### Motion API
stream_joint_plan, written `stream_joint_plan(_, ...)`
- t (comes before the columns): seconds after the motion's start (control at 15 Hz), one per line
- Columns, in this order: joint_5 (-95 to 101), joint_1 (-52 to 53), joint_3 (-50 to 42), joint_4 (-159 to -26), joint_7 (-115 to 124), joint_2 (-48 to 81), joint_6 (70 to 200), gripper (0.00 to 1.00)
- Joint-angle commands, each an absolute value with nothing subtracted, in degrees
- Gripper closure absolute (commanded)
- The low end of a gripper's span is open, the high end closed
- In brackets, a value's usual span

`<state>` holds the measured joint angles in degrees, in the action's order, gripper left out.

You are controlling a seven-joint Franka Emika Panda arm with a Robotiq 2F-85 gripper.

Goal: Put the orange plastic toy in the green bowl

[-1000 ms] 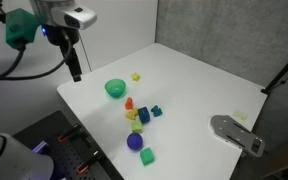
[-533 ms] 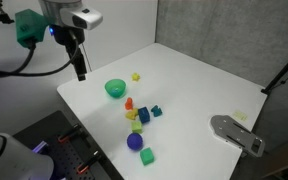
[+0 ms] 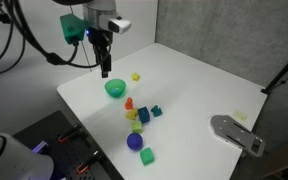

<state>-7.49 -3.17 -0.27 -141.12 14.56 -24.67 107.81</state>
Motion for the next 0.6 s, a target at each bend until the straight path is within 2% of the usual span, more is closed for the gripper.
stream_joint_plan(0.0, -8.0, -3.7, 0.2, -133.7, 17.7, -13.7, 108.7, 0.0)
stream_joint_plan(0.53, -8.9, -0.8, 0.8, -125.3, 22.3, 6.2, 116.7, 0.0)
